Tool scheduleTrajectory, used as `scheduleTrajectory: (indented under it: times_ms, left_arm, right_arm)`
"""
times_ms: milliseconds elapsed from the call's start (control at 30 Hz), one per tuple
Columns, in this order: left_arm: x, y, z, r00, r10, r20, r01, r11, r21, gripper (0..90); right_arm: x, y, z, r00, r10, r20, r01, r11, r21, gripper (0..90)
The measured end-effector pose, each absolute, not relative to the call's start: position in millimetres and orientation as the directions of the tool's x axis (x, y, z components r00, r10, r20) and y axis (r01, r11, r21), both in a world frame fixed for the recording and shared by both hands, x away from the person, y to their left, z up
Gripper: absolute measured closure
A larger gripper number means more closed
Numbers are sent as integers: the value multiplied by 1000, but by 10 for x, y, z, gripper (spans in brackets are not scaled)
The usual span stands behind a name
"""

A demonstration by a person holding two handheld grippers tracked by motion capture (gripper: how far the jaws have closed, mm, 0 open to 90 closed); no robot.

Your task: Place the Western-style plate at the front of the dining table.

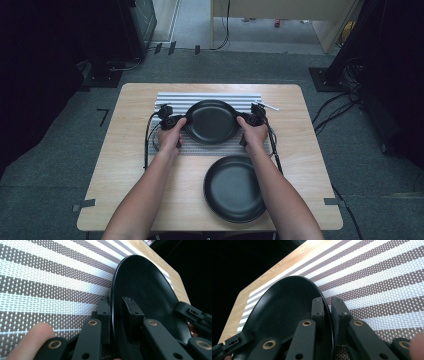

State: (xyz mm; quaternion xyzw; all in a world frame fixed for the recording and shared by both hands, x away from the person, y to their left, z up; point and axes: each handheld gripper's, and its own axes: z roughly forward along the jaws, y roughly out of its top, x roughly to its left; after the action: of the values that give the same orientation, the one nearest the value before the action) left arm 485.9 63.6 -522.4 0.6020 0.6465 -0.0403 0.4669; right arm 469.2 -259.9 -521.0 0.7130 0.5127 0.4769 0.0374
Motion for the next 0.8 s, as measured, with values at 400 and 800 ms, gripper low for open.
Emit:
scheduleTrajectory:
  times_ms: [400,800]
  left_arm:
    - [4769,808,-5059,217,781,-586,780,222,585,401]
    - [4442,912,-4920,345,816,-463,732,75,677,226]
  right_arm:
    - [4586,-2607,-5103,-102,880,465,664,-287,690,587]
    - [4340,-2758,-4956,-163,938,305,719,-99,688,370]
